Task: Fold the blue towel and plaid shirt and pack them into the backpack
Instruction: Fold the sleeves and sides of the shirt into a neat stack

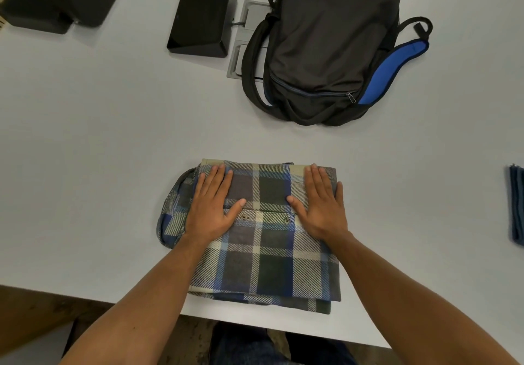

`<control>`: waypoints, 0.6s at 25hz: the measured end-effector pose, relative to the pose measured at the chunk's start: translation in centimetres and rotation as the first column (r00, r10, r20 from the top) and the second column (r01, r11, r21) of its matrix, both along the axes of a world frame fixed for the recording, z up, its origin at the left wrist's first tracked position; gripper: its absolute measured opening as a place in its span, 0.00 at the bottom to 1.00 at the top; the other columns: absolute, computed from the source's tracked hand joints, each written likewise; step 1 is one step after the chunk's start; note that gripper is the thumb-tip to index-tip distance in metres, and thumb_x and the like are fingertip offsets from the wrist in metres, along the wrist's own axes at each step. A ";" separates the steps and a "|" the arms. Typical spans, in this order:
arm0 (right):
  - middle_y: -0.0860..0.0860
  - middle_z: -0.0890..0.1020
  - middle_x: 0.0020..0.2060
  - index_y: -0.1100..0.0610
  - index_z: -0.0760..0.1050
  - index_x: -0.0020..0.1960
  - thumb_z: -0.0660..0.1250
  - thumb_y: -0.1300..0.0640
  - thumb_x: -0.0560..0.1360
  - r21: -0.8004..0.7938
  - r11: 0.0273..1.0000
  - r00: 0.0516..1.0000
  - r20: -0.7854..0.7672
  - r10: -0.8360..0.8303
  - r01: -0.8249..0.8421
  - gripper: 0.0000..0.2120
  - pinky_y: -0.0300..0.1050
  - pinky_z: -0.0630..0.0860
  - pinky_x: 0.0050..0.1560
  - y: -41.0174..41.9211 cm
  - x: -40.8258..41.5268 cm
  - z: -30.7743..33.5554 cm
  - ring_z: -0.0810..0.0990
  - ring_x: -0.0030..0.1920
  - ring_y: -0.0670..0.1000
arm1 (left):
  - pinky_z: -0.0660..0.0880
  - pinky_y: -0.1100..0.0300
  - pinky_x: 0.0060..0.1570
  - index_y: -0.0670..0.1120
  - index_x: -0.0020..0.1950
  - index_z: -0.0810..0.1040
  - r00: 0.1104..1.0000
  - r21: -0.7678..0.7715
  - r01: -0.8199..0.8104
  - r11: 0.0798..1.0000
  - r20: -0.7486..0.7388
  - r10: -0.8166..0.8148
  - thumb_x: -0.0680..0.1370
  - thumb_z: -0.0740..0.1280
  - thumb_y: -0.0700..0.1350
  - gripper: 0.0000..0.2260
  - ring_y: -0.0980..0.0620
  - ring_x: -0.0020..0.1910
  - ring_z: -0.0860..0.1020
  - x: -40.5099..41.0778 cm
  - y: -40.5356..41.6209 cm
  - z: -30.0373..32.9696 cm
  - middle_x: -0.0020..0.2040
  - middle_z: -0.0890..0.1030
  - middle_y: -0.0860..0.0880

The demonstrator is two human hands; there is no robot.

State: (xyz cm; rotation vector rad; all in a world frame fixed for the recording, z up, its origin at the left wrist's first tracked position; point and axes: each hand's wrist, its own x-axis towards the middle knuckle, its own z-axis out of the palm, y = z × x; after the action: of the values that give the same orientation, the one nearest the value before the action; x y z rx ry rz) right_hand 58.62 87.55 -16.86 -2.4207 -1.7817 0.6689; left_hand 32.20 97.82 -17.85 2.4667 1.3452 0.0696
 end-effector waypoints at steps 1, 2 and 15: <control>0.44 0.35 0.78 0.47 0.33 0.79 0.37 0.26 0.75 0.004 1.000 1.000 -0.008 -0.004 0.004 0.40 0.58 0.35 0.77 0.0 0.1 0.0 0.31 0.77 0.45 | 0.37 0.52 0.77 0.48 0.80 0.47 1.000 -0.002 0.005 1.000 -0.015 -0.005 0.79 0.47 0.67 0.36 0.52 0.79 0.42 0.0 0.1 0.1 0.81 0.47 0.47; 0.45 0.36 0.79 0.48 0.33 0.79 0.37 0.27 0.76 0.012 1.000 1.000 -0.004 -0.005 0.005 0.40 0.58 0.37 0.77 -0.1 0.1 0.1 0.32 0.77 0.45 | 0.36 0.52 0.76 0.48 0.80 0.46 0.999 -0.010 0.009 1.000 -0.037 -0.009 0.79 0.46 0.67 0.35 0.52 0.79 0.41 0.1 0.1 0.4 0.81 0.46 0.47; 0.52 0.47 0.80 0.54 0.47 0.81 0.45 0.33 0.80 0.092 0.995 0.993 0.111 -0.051 0.041 0.37 0.63 0.49 0.76 -13.3 -5.5 -0.4 0.45 0.80 0.55 | 0.49 0.37 0.75 0.53 0.80 0.51 0.972 0.021 0.148 0.989 -0.189 -0.142 0.81 0.45 0.66 0.30 0.45 0.79 0.47 -3.7 -9.0 1.5 0.81 0.51 0.47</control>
State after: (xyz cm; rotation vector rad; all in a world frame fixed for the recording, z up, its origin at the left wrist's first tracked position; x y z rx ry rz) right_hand 53.10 74.29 -17.26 -2.4767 -1.7481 0.4458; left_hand 28.53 88.82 -16.38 2.6483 1.2383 -0.1792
